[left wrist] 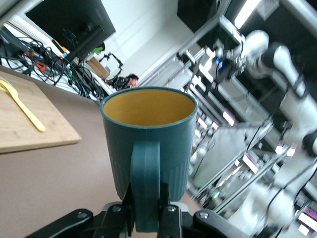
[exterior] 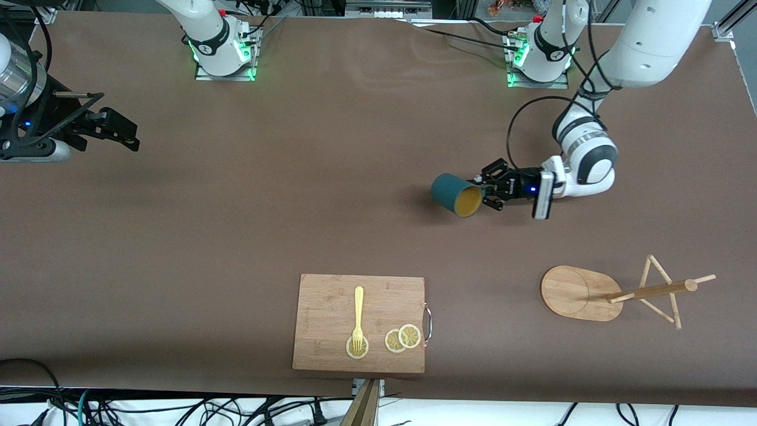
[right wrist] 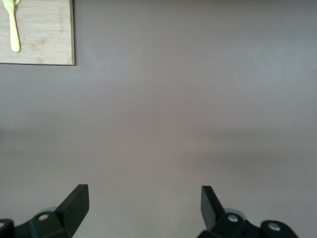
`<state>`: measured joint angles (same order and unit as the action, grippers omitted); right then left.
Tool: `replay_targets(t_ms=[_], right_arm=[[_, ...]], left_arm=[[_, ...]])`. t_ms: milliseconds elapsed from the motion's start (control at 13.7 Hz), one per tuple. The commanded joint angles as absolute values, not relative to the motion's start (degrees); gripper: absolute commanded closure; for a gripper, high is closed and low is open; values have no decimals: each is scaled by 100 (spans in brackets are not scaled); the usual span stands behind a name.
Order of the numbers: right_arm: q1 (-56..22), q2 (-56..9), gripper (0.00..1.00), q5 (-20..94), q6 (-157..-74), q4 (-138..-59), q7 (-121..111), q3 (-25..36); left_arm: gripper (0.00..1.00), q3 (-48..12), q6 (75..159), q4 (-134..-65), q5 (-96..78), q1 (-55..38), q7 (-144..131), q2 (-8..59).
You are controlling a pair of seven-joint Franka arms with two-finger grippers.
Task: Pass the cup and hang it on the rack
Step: 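Lift the teal mug with the left gripper toward the wooden rack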
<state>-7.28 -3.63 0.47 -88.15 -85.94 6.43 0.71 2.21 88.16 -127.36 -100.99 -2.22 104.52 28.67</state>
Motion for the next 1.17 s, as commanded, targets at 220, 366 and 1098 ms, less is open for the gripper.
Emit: replay_targets(t_ms=[220,366,1098], right_arm=[[-721,-378,0,-9,-8736,-8499,668,44],[-712,-378,0,-9,-8736,-8499,659,44],[-712,-378,0,-9,-8736,-8508,633,44]], left_arm=[[100,325,7833,-12832,-10151,885,8213,2479],[100,316,7665,-12780,-10151,1291,7588,2487],[100,238,7199,-11787,-10169,2434,5495,3242]])
